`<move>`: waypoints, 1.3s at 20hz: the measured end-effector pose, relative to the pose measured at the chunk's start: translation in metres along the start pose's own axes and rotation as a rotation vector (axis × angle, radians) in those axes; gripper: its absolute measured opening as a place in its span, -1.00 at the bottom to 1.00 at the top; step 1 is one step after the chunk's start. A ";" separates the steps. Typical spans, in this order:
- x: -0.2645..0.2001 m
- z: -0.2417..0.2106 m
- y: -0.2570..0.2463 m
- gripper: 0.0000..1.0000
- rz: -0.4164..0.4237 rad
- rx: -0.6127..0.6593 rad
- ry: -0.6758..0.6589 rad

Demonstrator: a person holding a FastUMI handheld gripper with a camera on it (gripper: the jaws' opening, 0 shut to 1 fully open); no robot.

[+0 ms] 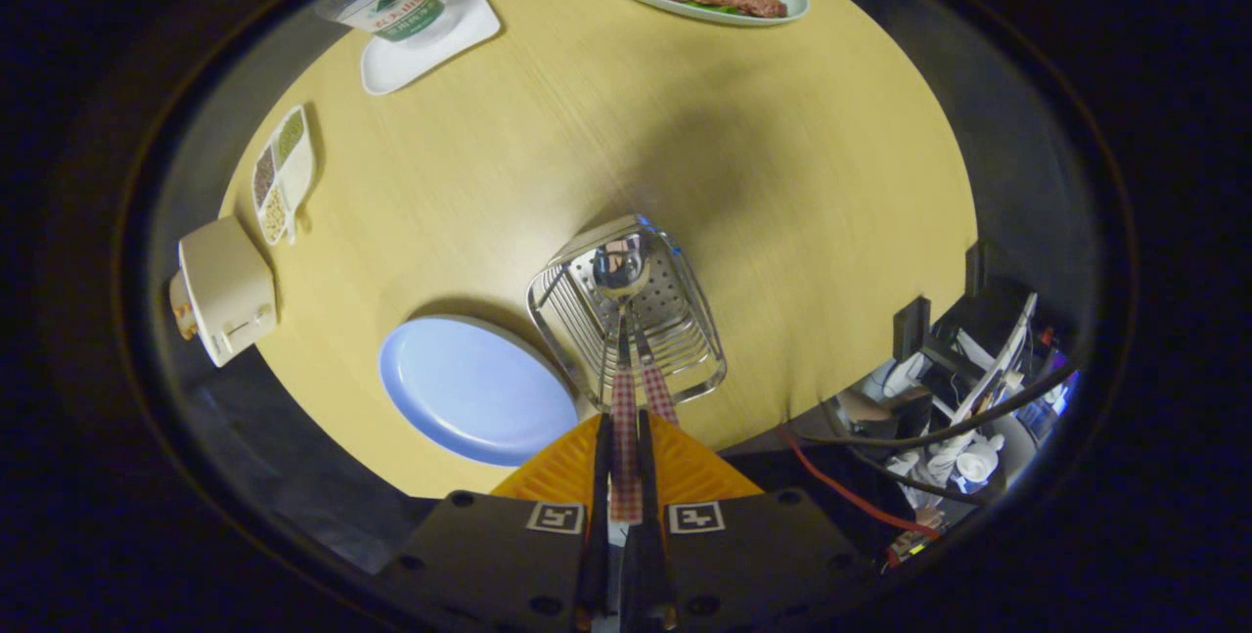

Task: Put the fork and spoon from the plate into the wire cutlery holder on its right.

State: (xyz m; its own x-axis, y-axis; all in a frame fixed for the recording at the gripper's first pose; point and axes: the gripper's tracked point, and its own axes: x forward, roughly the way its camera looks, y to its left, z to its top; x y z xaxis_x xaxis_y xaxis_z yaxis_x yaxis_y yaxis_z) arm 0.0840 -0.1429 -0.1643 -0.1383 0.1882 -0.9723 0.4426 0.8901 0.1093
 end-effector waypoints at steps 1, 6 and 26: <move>0.000 0.003 0.004 -0.41 0.016 0.003 -0.008; -0.016 0.008 0.014 0.78 0.057 0.027 -0.113; -0.145 0.018 0.019 1.00 0.113 -0.262 -1.226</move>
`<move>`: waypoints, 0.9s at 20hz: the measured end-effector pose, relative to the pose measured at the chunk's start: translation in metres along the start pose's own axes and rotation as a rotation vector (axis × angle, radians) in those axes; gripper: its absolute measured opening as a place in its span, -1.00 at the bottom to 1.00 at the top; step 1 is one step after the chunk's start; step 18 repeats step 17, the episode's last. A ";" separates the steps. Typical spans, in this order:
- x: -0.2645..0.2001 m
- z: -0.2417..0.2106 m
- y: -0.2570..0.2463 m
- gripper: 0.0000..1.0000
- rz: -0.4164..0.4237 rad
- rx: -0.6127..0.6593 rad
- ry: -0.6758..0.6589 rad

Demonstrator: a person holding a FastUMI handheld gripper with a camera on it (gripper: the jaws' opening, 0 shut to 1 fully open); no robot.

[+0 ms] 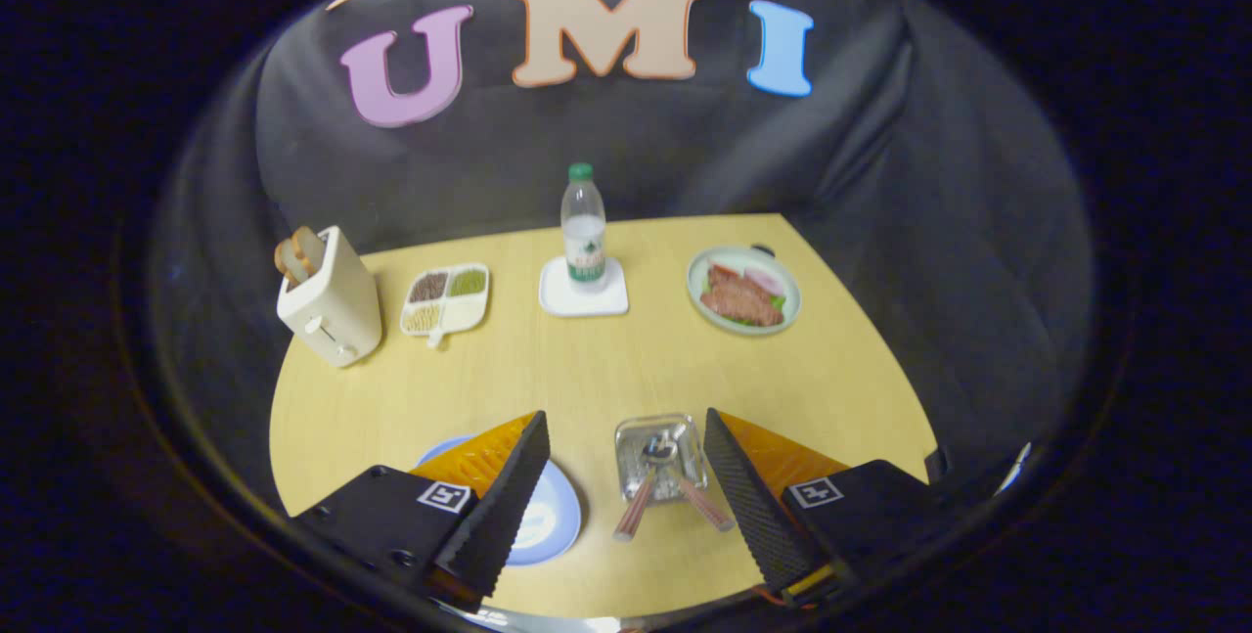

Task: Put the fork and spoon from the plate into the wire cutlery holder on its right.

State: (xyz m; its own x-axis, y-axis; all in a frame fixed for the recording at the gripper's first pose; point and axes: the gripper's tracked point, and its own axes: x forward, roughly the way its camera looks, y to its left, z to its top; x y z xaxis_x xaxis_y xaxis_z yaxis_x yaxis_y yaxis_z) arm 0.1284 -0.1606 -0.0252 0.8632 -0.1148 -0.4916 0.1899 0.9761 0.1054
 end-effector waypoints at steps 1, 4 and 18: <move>-0.004 0.011 -0.002 1.00 0.002 -0.007 -0.080; -0.009 0.031 -0.009 1.00 -0.010 -0.020 -0.253; -0.086 0.065 -0.040 1.00 0.040 0.099 -0.580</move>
